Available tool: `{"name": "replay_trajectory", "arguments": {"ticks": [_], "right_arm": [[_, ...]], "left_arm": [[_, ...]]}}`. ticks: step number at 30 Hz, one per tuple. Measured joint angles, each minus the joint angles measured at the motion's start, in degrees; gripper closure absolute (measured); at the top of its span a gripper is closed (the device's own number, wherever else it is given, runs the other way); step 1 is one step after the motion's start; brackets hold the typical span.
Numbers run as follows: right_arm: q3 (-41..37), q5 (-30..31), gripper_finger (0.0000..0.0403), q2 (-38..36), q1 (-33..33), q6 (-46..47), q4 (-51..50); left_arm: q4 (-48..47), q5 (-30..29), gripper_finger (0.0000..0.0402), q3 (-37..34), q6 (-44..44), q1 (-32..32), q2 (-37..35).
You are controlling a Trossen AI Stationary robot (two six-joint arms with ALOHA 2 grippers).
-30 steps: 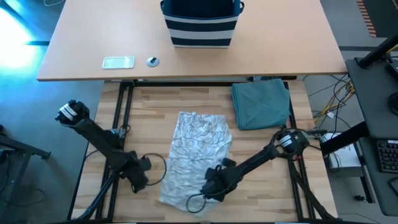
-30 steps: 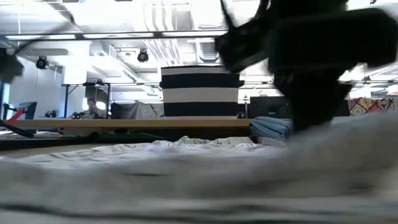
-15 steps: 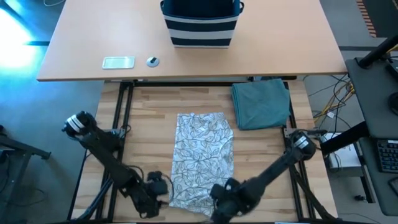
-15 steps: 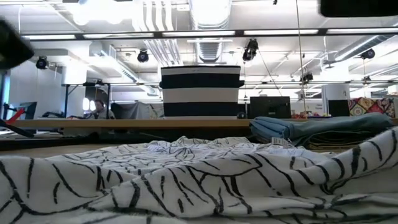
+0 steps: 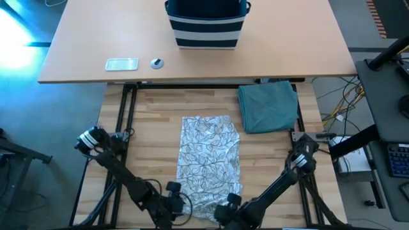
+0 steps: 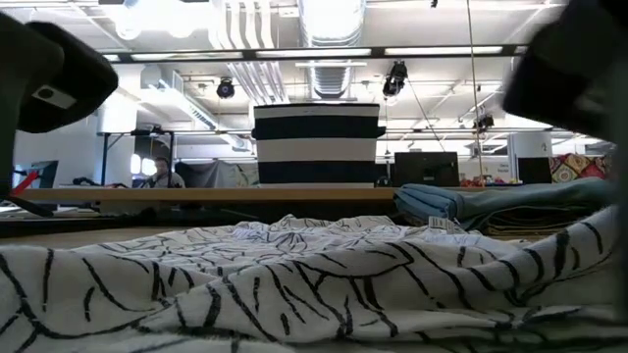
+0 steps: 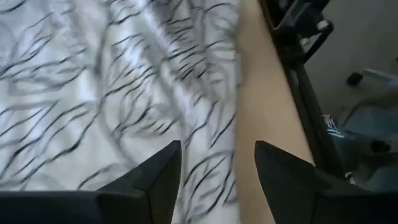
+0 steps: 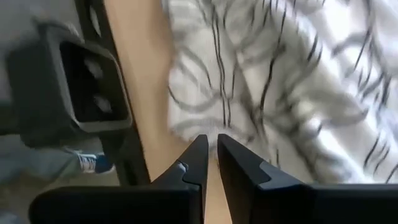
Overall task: Fold Laundry from Bin
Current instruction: Fold the white shirt
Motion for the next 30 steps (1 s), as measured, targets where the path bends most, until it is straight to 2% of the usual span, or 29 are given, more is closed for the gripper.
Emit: {"name": "replay_trajectory", "arguments": {"ticks": [5, 8, 14, 21, 30], "right_arm": [[0.0, 0.8, 0.0369, 1.3, -0.8, -3.8, 1.2], [0.1, 0.1, 0.0369, 1.2, -0.7, -4.9, 2.1], [0.1, -0.6, 0.0369, 1.4, -0.8, -7.5, 4.5], [0.1, -1.8, 0.0369, 1.9, -0.9, -7.8, 5.0], [-0.1, -5.2, 0.0369, 1.9, -1.0, -7.4, 5.0]], "left_arm": [[0.1, 0.9, 0.0232, 5.6, 3.1, -0.2, 6.1], [-0.7, 1.2, 0.0242, 7.9, 1.7, 0.1, 9.0], [-1.6, 1.0, 0.0256, 7.0, -4.9, 1.0, 8.9], [-3.6, -0.3, 0.0289, 7.0, -6.9, 0.9, 7.4], [-3.4, -0.5, 0.0395, 6.7, -6.7, 1.2, 7.4]]}}
